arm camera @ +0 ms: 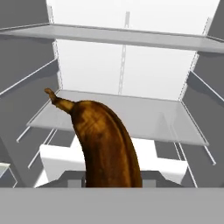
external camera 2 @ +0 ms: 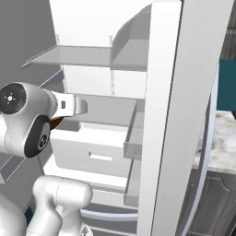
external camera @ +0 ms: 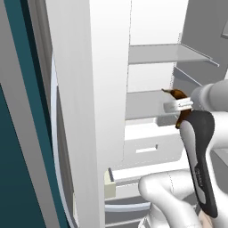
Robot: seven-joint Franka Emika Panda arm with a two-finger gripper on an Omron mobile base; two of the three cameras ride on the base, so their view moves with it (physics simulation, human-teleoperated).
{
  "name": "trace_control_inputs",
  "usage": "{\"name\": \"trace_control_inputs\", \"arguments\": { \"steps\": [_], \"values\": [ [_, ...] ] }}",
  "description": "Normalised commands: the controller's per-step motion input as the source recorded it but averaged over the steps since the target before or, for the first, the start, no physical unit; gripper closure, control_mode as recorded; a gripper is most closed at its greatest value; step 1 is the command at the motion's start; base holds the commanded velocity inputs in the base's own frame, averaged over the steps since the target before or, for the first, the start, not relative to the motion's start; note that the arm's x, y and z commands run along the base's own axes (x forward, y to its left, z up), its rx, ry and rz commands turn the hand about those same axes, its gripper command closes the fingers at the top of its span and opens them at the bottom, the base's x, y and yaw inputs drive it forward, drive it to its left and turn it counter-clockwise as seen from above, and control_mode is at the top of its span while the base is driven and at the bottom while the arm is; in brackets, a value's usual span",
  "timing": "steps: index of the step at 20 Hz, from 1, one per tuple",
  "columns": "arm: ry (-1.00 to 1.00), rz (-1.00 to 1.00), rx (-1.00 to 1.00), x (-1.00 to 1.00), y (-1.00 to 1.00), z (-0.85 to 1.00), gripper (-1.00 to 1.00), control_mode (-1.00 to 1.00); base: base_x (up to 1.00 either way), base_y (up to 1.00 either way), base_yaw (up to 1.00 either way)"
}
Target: Retrieve the kiwi and banana from the fridge and place them into the bowl on the dining table.
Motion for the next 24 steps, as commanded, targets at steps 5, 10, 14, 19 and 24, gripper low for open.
{"name": "trace_control_inputs", "arguments": {
  "steps": [5, 10, 14, 19, 24],
  "values": [
    [0.0, 0.0, 0.0, 0.0, 0.0, 0.0, 1.0, 1.0, 0.0, 0.0, 0.0],
    [0.0, 0.0, 0.0, 0.0, 0.0, 0.0, 1.0, 1.0, -0.44, 0.0, 0.04],
    [0.0, 0.0, 0.0, 0.0, 0.0, 0.0, 1.0, 1.0, -1.0, 0.0, 0.03],
    [0.0, 0.0, 0.0, 0.0, 0.0, 0.0, 1.0, 1.0, -0.87, 0.0, 0.0],
    [0.0, 0.0, 0.0, 0.0, 0.0, 0.0, 1.0, 1.0, -0.58, 0.02, -0.12]
  ]
}}
